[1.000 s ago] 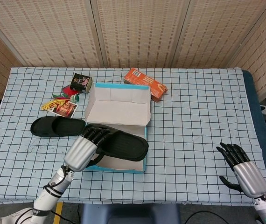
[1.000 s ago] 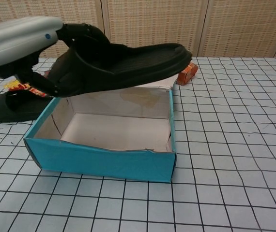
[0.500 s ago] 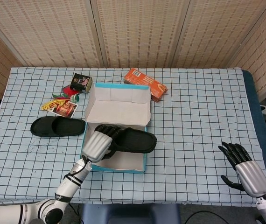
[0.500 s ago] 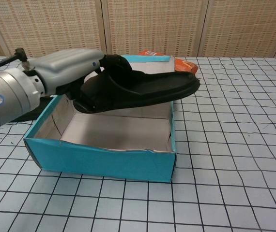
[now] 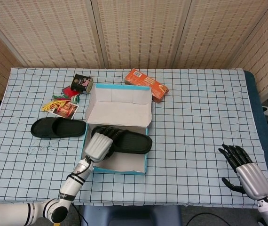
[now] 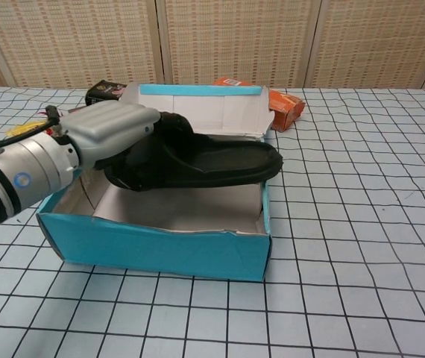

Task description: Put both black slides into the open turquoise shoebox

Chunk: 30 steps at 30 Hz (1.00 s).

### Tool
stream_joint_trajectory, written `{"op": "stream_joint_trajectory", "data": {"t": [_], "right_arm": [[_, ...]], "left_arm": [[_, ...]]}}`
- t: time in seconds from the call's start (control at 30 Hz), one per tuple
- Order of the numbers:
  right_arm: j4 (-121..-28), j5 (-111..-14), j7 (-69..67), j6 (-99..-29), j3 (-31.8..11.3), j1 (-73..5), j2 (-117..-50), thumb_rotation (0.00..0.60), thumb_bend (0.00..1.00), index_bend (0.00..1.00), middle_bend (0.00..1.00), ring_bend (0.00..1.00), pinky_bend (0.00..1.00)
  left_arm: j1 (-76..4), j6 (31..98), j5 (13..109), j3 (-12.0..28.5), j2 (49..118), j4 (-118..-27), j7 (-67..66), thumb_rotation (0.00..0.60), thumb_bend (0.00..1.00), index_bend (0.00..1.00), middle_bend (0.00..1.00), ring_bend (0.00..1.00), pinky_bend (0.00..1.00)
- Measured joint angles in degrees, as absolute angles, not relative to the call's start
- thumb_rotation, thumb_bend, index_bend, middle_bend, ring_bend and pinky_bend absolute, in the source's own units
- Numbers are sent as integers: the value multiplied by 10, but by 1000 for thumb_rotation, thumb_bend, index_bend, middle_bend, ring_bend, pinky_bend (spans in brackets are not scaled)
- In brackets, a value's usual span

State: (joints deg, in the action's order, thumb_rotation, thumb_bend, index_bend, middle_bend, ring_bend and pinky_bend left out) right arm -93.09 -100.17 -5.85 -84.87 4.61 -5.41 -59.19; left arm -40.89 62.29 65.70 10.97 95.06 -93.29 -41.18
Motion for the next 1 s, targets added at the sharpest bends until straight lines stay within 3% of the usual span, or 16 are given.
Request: {"op": "stream_joint_trajectory", "data": {"t": [0.6,1.0], "right_arm": [[-935,-1004,-48,-841,51,-56,-593,600,172,0,0,0,0],[-937,-1004,-46,-840,52,-56,-593,600,173,0,0,0,0]], "left_arm": [[-412,627,619,98,963,-866,-402,600,676,812,923,881,761],[-415,608,625,60,998,-800,-413,600,676,813,926,882,762]]}}
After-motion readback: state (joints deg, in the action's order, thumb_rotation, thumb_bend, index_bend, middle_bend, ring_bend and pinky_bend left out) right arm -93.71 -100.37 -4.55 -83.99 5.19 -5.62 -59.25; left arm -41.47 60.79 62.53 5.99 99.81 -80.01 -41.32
